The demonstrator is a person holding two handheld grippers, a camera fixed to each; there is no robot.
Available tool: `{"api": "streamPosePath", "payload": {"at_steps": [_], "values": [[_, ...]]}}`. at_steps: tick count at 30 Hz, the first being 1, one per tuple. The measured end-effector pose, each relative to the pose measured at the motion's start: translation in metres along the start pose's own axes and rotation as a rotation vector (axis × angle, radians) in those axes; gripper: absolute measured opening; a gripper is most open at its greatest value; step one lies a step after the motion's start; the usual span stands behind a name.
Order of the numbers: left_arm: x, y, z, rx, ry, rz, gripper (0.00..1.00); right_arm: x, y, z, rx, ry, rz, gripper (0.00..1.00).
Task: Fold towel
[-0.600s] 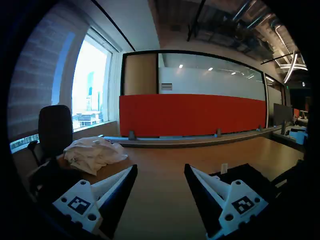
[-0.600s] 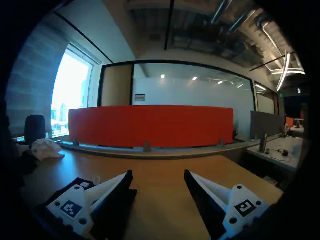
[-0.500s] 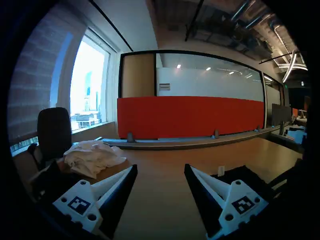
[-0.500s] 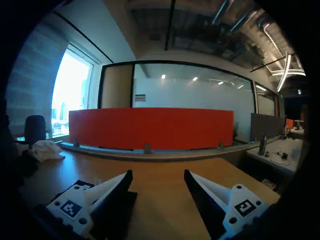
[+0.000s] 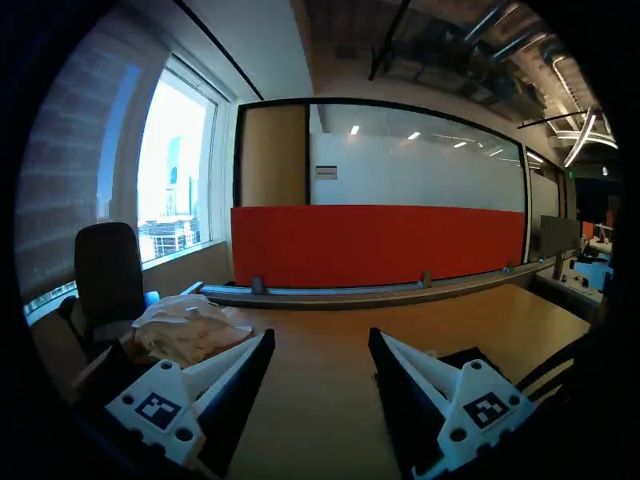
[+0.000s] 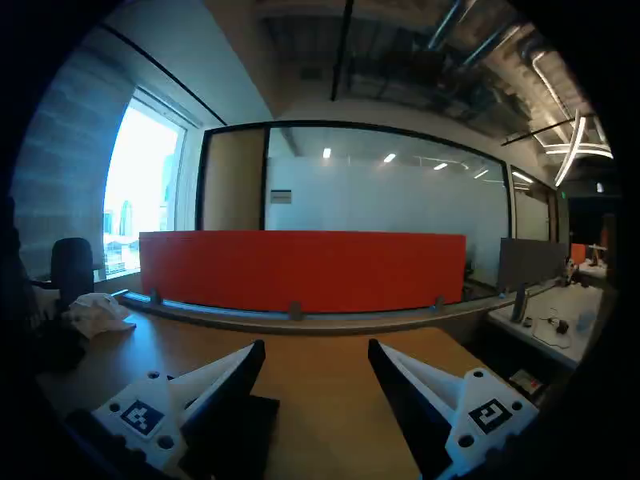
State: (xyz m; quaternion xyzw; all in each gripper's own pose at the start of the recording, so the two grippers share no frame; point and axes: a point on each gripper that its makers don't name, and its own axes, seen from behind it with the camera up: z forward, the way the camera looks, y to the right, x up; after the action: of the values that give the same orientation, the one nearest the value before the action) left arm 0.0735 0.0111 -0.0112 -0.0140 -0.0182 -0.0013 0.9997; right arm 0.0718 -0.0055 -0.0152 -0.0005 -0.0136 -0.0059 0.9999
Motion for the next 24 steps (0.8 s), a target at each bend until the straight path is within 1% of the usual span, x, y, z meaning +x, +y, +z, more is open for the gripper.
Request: {"api": "streamPosePath", "payload": {"at_steps": [5,9,12,19,22,24], "values": [[0.005,0.005,-0.001,-0.027,-0.026,0.013,0.86,0.005,-0.002,-0.003,0.012,-0.027,-0.016,1.0],[0.003,0.013,-0.002,-0.065,-0.062,0.029,0.86,0.006,-0.009,-0.006,0.053,-0.06,-0.041,0.99],[0.001,0.023,-0.003,-0.114,-0.092,0.035,0.87,0.003,-0.019,-0.009,0.1,-0.092,-0.066,1.0],[-0.012,0.05,-0.007,-0.257,-0.173,0.03,0.87,-0.013,-0.047,-0.016,0.245,-0.184,-0.13,1.0],[-0.017,0.057,-0.009,-0.308,-0.201,0.039,0.87,-0.018,-0.058,-0.019,0.303,-0.214,-0.158,1.0],[-0.019,0.06,-0.01,-0.331,-0.214,0.047,0.87,-0.021,-0.063,-0.02,0.334,-0.232,-0.172,1.0]]}}
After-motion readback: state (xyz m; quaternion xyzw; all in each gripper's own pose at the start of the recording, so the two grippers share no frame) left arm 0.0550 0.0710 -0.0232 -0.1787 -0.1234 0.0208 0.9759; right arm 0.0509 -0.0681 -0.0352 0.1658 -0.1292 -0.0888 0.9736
